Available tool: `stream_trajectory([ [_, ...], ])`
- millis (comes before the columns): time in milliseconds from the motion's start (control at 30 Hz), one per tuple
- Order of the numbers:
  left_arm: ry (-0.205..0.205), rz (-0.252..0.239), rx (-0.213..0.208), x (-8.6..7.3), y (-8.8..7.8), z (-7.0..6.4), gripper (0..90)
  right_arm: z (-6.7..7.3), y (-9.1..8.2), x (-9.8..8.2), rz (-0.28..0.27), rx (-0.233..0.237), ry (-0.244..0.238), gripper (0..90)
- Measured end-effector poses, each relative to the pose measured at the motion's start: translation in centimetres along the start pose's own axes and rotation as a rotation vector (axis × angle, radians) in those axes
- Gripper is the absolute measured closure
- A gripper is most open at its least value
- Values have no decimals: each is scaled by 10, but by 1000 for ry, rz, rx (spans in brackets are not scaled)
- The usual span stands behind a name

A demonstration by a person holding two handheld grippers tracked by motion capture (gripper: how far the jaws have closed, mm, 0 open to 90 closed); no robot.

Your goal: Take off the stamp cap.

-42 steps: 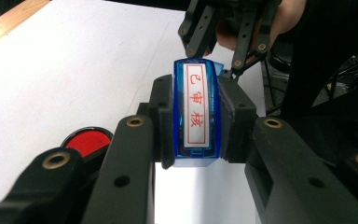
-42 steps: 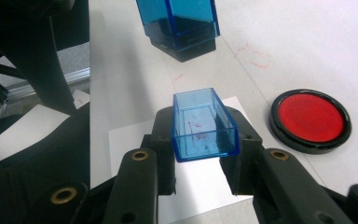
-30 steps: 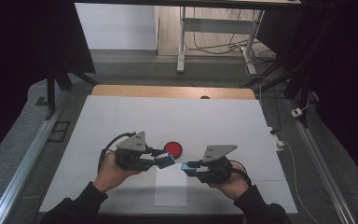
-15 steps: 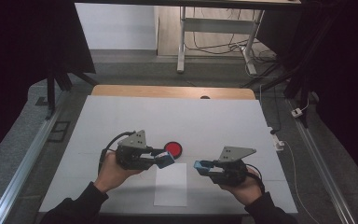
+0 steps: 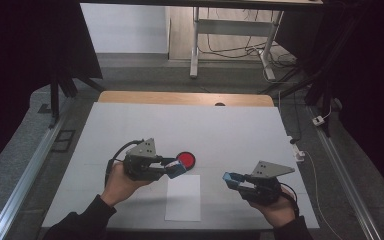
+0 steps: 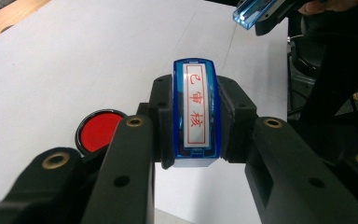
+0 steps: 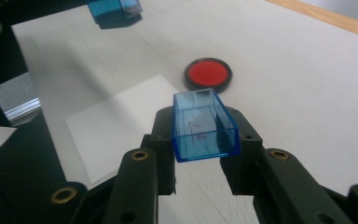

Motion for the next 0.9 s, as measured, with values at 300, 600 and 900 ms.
stream_trajectory([
  [300, -5, -2, 5, 0, 0, 2, 702, -10, -21, -12, 0, -62, 42, 690],
  [600, -18, -1, 23, -1, 0, 5, 702, -19, -38, -24, -1, -112, 85, 690],
  [900, -27, 5, 34, -1, 0, 7, 702, -25, -49, -35, 5, -141, 128, 690],
])
Point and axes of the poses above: each handheld gripper's, and its own axes: y roughly forward along the jaws, x roughly out of its top, z roughly to its left, the point moved 9 cm from there along y, roughly forward along the jaws, and after that the axes turned 7 degrees about -z, right-handed, at the moved point
